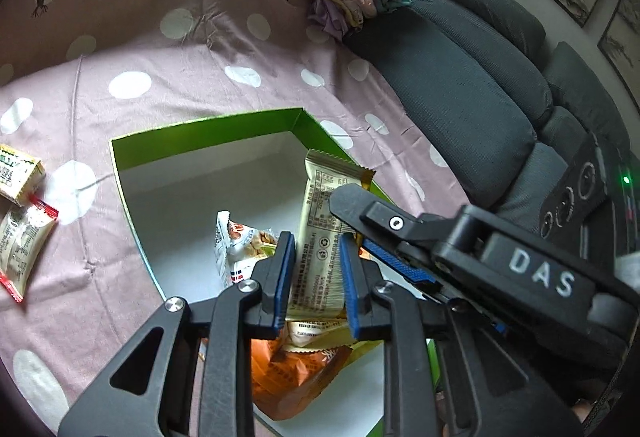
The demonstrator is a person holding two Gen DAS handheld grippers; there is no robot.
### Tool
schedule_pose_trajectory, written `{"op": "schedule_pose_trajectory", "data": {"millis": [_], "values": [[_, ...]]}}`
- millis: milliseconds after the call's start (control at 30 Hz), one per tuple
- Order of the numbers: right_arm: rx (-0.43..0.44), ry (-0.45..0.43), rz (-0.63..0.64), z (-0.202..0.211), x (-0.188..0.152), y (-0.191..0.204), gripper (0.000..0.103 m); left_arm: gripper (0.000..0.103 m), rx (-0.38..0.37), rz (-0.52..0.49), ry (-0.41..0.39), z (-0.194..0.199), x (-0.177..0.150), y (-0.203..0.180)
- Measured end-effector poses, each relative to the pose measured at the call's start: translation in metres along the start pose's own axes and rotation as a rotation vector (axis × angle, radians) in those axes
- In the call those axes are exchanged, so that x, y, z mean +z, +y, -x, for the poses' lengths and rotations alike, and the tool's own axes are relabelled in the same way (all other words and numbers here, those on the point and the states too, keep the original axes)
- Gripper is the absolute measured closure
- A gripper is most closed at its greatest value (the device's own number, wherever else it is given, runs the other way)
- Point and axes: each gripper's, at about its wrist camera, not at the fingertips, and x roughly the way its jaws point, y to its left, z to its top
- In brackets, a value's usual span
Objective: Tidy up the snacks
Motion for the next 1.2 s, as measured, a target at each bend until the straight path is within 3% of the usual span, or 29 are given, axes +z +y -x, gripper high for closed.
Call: {"op": "schedule_pose_trajectory", "data": {"millis": [167, 233, 333, 467, 533, 600, 667, 833, 1033, 1100, 1200], "values": [[0.022, -0.048, 0.005, 0.010, 0.000, 0.003, 0.069, 0.055, -0.025, 0.024, -0.036, 0.021, -0.003, 0.003], [0.019, -0.068, 0.018, 0.014, 0.000, 0.008, 0.069, 0.051, -0.011, 0.028, -0.062, 0.035, -0.004, 0.005], [-0.009, -0.102, 0.048, 0.019, -0.002, 0.017, 0.069, 0.035, 0.021, 0.043, -0.092, 0.056, -0.006, 0.011], [-0.030, -0.102, 0.087, 0.018, -0.006, 0.028, 0.063, 0.025, 0.131, 0.081, -0.136, 0.092, -0.013, 0.029], [-0.038, -0.097, 0.114, 0.016, -0.008, 0.035, 0.061, 0.017, 0.231, 0.110, -0.151, 0.111, -0.019, 0.040], [-0.054, -0.089, 0.136, 0.014, -0.012, 0.042, 0.055, 0.016, 0.341, 0.134, -0.159, 0.132, -0.034, 0.055], [-0.062, -0.080, 0.160, 0.010, -0.016, 0.049, 0.048, 0.016, 0.390, 0.149, -0.156, 0.147, -0.049, 0.071], [-0.069, -0.058, 0.224, 0.004, -0.030, 0.070, 0.043, 0.016, 0.555, 0.259, -0.136, 0.173, -0.080, 0.120], [-0.100, -0.011, 0.300, -0.013, -0.048, 0.093, 0.041, 0.016, 0.586, 0.419, -0.142, 0.192, -0.093, 0.167], [-0.109, 0.009, 0.323, -0.021, -0.055, 0.100, 0.031, 0.015, 0.587, 0.454, -0.161, 0.199, -0.097, 0.176], [-0.110, 0.051, 0.361, -0.037, -0.068, 0.113, 0.028, 0.013, 0.636, 0.486, -0.170, 0.205, -0.101, 0.187]]}}
